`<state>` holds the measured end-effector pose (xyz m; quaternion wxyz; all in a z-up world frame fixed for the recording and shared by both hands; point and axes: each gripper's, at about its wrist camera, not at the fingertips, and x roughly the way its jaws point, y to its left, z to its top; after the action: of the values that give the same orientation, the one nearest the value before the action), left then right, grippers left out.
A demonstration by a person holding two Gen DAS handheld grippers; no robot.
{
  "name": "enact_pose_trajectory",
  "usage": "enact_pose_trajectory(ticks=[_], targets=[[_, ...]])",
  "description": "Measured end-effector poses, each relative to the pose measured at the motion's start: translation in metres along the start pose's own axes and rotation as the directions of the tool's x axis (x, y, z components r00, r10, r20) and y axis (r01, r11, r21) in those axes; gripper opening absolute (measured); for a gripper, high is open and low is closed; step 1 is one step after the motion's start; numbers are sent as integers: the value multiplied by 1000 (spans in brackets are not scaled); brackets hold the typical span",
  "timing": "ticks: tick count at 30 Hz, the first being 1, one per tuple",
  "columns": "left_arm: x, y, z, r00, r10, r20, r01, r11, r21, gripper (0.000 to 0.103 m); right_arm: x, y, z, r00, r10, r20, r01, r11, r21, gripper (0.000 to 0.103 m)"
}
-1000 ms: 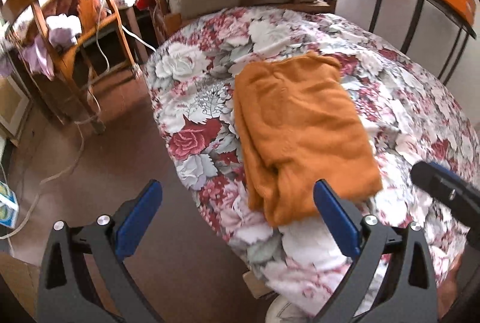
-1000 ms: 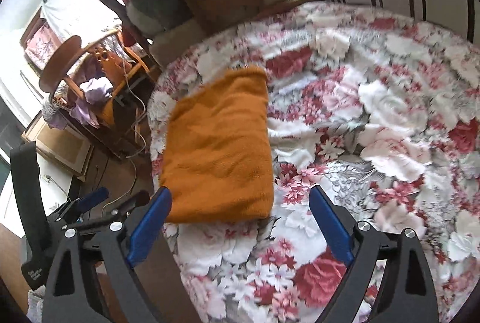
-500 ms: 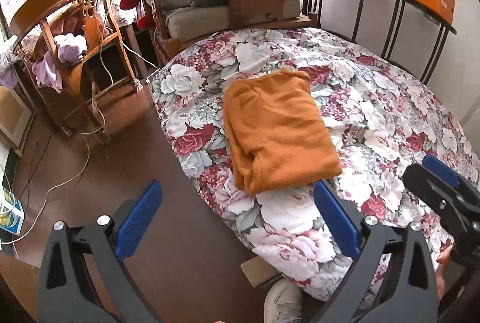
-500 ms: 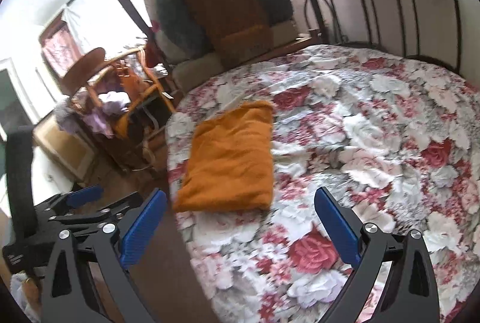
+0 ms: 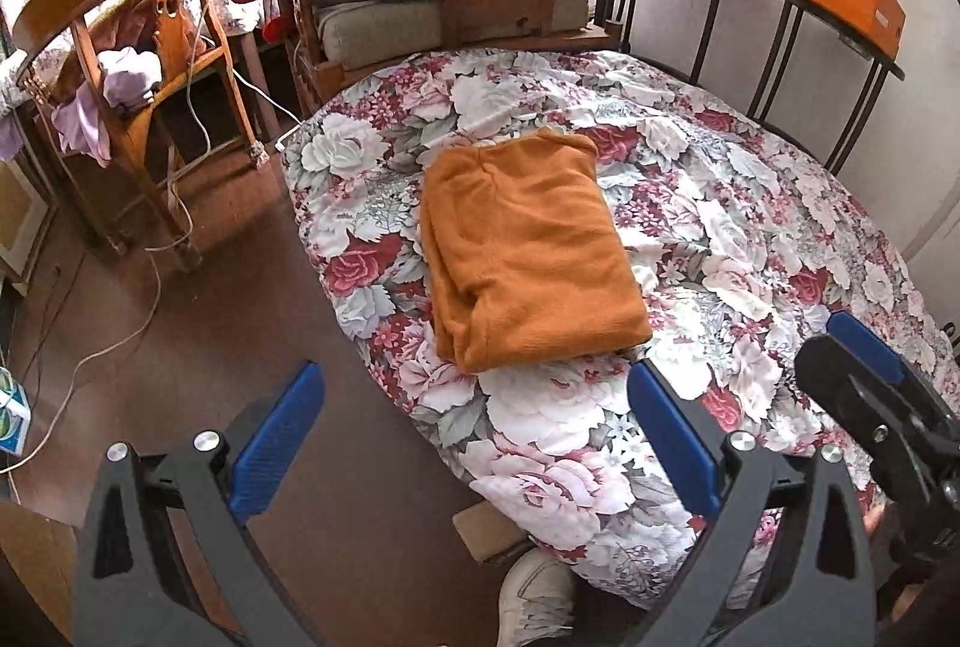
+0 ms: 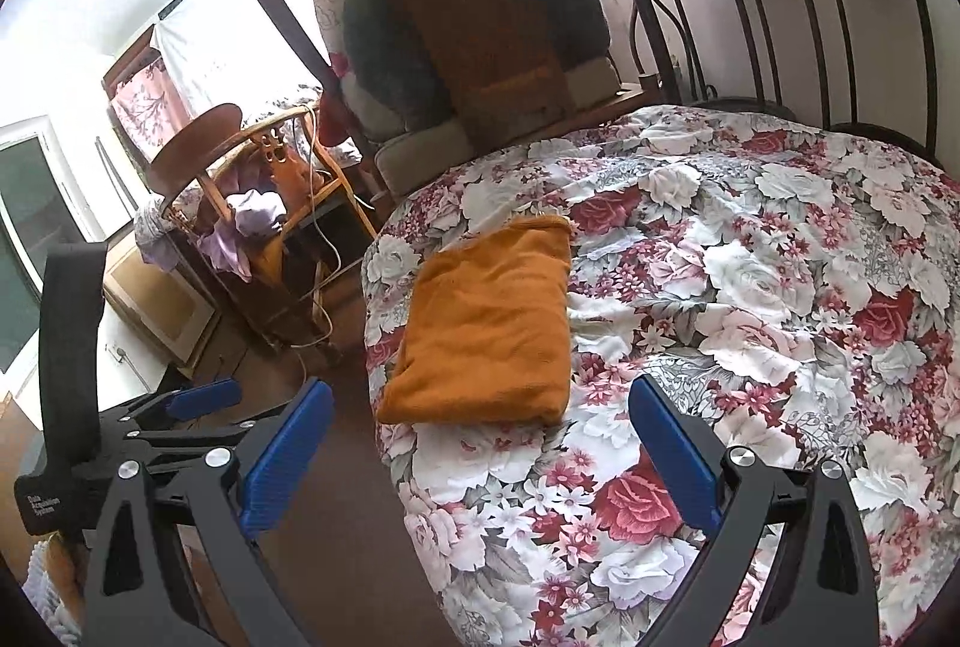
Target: Fold small clothes
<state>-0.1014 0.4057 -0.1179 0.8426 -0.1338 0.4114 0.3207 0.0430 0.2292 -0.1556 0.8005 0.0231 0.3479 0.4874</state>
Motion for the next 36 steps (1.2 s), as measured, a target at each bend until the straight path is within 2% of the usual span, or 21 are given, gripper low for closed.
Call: enact_pose_trajectory(ticks=[4, 9, 11, 13, 16, 20, 24, 27, 30, 32, 34, 36], targets=[[-13, -4, 1, 999, 13, 46, -14, 1000, 17, 98, -6, 4, 4, 1000, 16, 25, -16, 1000, -3, 99], [-21, -10, 1, 997, 60, 42, -62, 996, 59, 98, -22, 23, 5, 993, -56, 101, 64, 995, -82, 99], [-26, -11, -2, 997, 68, 40, -71, 995, 70, 98, -24, 30, 6, 996, -58, 62, 63, 994, -94, 99], [-33, -6, -2, 998, 54, 38, -56, 996, 66, 98, -22, 31, 7, 999, 8, -35, -9, 1000, -27, 99], [-40, 5, 1, 998, 58, 30, -59, 997, 40, 98, -28, 21, 5, 995, 79, -68, -72, 993, 95, 99], [-46, 22, 3, 1000, 21, 20, -21, 1000, -11, 98, -39, 12, -5, 998, -4, -68, 15, 987, 162, 99], [-43, 31, -1, 1000, -18, -4, 18, 999, -28, 98, -55, 17, -12, 997, -65, -35, 70, 984, 164, 99], [-39, 34, 0, 1000, -26, -12, 25, 999, -24, 98, -55, 32, -9, 991, -134, -2, 133, 984, 115, 99], [-40, 37, 3, 999, -44, -13, 43, 998, -38, 98, -47, 55, -4, 985, -169, 23, 168, 985, 32, 99], [-41, 40, 3, 999, -47, -16, 46, 998, -38, 98, -41, 62, -3, 986, -167, 25, 166, 986, 28, 99], [-41, 41, 3, 999, -43, -19, 43, 999, -33, 98, -31, 65, -4, 993, -122, 5, 121, 990, 69, 99], [-42, 43, 2, 999, -34, -21, 33, 999, -33, 98, -20, 67, -4, 991, -131, -26, 133, 987, 92, 99]])
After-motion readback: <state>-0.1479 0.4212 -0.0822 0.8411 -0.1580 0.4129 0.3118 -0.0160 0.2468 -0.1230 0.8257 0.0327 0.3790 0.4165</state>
